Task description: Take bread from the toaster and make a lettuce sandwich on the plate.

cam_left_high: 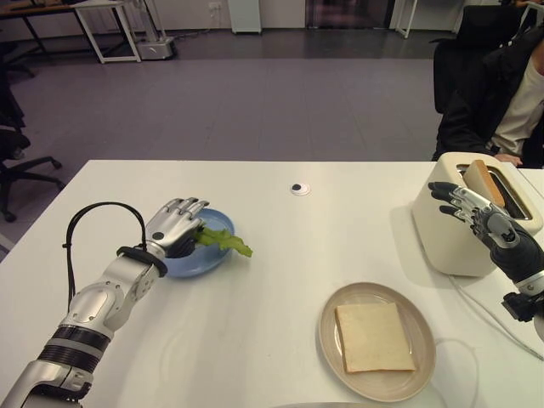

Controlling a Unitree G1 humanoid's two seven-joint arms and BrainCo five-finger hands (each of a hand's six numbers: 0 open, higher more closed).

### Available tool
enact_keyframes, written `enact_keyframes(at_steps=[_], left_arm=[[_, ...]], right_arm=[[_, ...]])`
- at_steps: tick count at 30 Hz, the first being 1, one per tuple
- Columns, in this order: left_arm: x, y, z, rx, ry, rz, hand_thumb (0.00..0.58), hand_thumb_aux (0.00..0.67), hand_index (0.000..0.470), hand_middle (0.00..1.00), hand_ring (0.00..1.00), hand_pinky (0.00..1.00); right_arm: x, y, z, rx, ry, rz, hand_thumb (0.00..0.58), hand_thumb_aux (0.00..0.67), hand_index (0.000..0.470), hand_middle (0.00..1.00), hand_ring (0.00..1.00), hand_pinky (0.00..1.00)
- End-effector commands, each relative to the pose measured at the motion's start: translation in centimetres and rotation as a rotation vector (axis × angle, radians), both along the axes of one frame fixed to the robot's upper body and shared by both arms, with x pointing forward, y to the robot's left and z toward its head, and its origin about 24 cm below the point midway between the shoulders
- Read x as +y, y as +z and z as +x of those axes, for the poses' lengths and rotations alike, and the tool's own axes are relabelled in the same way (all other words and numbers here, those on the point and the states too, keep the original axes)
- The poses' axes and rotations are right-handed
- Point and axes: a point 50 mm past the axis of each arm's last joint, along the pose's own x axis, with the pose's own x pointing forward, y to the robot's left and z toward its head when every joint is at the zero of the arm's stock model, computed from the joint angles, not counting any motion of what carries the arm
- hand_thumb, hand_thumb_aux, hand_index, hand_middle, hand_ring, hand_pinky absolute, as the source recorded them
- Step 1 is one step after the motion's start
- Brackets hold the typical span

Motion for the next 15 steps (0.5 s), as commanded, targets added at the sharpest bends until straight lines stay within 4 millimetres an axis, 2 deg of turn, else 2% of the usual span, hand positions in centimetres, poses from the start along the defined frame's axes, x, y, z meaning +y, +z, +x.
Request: enact_keyframes(at_steps=[1, 4, 8, 11, 15], left_arm=[[-7.8, 2.1, -2.2, -0.048, -0.273, -0.155, 0.58, 0.67, 0.47, 0.0, 0.0, 0.0], [-13.8, 1.9, -3.8, -0.018, -0.463, -0.247, 0.58, 0.67, 0.47, 0.0, 0.0, 0.0], [-20.7, 1.2, -6.0, 0.036, -0.668, -0.337, 0.58, 0.67, 0.47, 0.0, 0.0, 0.0], [-23.5, 1.1, -7.4, 0.052, -0.757, -0.367, 0.58, 0.67, 0.47, 0.0, 0.0, 0.0], [-25.5, -0.7, -8.5, 0.104, -0.812, -0.35, 0.58, 0.67, 0.47, 0.0, 0.0, 0.0]], right_arm=[[-1.4, -0.2, 1.1, -0.008, -0.097, 0.004, 0.0, 0.0, 0.0, 0.0, 0.0, 0.0], [-2.8, -0.6, 2.2, -0.035, -0.216, -0.086, 0.0, 0.0, 0.0, 0.0, 0.0, 0.0], [-3.2, -1.0, 3.2, -0.052, -0.264, -0.139, 0.0, 0.0, 0.0, 0.0, 0.0, 0.0], [-3.3, -1.1, 3.4, -0.06, -0.272, -0.154, 0.0, 0.0, 0.0, 0.0, 0.0, 0.0], [-3.3, -1.0, 3.7, -0.079, -0.279, -0.169, 0.0, 0.0, 0.0, 0.0, 0.0, 0.0]])
